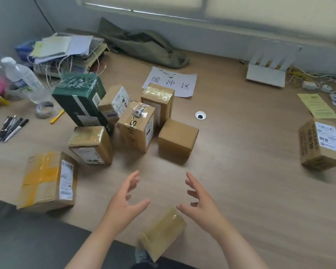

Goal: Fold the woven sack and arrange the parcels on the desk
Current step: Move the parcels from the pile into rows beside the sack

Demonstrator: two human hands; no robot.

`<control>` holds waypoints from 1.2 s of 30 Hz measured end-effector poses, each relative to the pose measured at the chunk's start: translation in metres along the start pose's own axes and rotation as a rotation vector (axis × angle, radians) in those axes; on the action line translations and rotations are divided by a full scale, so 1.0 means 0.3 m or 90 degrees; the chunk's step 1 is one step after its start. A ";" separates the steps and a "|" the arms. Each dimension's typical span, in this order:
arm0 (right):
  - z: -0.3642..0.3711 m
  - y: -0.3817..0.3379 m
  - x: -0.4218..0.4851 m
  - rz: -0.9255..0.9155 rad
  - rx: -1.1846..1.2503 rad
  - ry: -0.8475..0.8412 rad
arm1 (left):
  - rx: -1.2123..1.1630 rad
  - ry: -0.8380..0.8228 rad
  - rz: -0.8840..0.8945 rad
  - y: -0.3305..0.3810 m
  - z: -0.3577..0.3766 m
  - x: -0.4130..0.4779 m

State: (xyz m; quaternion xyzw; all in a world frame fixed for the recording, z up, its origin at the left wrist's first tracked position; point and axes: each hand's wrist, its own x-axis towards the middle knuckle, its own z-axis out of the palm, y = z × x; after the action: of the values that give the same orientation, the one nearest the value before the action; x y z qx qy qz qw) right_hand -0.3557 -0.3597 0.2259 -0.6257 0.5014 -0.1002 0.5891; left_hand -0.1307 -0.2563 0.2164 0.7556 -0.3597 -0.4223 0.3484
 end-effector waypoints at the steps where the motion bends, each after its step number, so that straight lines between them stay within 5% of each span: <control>1: 0.035 0.019 0.001 0.021 -0.008 -0.005 | -0.001 -0.015 -0.024 -0.037 -0.004 -0.012; 10: 0.189 0.185 -0.030 0.194 -0.034 0.048 | 0.027 -0.211 -0.116 -0.181 0.117 -0.063; 15: 0.211 0.195 -0.037 0.268 0.123 0.096 | 0.044 -0.246 -0.094 -0.141 0.168 -0.048; 22: 0.101 0.047 -0.088 0.190 0.223 0.187 | 0.053 -0.203 -0.008 0.002 0.189 -0.021; 31: -0.100 -0.151 -0.149 -0.095 0.041 0.327 | -0.136 -0.140 0.146 0.268 0.202 -0.006; 36: -0.171 -0.154 -0.167 -0.047 0.245 0.218 | -0.373 -0.156 0.097 0.358 0.250 -0.004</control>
State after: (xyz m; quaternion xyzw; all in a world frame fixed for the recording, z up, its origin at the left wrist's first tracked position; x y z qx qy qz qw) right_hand -0.3929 -0.3642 0.3025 -0.4940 0.5426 -0.3194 0.5996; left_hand -0.2246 -0.3255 0.2758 0.5375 -0.3177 -0.5682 0.5360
